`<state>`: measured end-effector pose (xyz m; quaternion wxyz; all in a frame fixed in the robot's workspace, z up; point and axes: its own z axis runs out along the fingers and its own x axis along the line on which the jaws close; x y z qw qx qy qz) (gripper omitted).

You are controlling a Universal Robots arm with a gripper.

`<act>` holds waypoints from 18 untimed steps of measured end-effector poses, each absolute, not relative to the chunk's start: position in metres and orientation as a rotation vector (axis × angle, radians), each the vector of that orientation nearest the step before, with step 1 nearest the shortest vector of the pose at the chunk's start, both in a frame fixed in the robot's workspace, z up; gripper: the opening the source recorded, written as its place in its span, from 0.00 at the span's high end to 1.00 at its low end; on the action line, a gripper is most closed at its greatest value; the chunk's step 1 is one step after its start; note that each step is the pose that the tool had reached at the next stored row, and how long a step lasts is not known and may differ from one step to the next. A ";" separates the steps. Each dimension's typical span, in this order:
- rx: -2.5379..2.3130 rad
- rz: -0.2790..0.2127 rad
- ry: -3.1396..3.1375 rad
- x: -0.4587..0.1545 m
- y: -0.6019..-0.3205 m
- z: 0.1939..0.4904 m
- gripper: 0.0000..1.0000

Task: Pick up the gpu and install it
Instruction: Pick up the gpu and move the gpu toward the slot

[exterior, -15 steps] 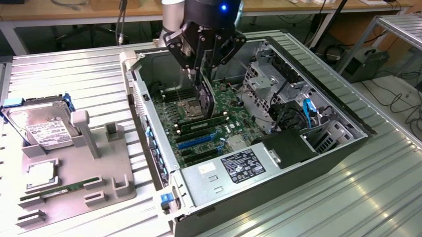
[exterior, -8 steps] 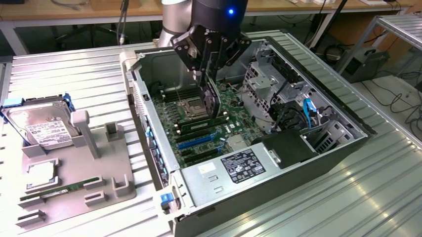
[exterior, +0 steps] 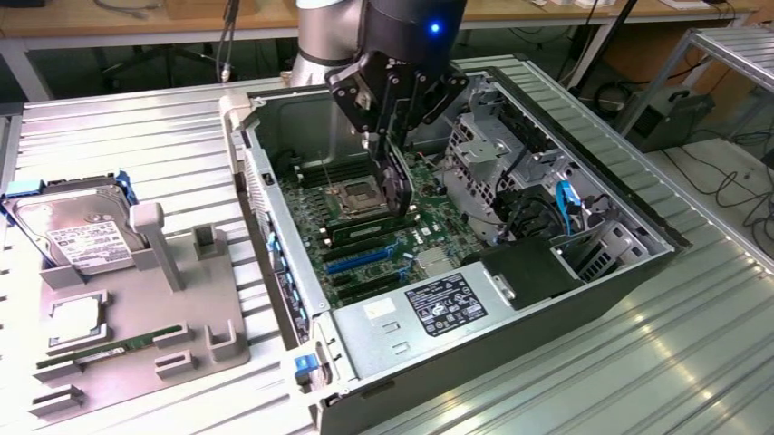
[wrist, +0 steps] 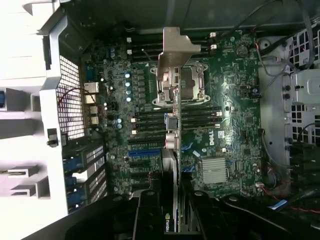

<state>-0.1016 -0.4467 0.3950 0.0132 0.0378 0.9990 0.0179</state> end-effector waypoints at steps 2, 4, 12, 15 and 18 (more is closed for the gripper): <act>0.118 0.056 3.112 -0.099 -0.447 0.394 0.74; 0.118 0.056 3.112 -0.096 -0.447 0.392 0.74; 0.118 0.056 3.112 -0.084 -0.447 0.387 0.74; 0.118 0.056 3.112 -0.078 -0.447 0.386 0.74; 0.118 0.056 3.112 -0.072 -0.447 0.384 0.74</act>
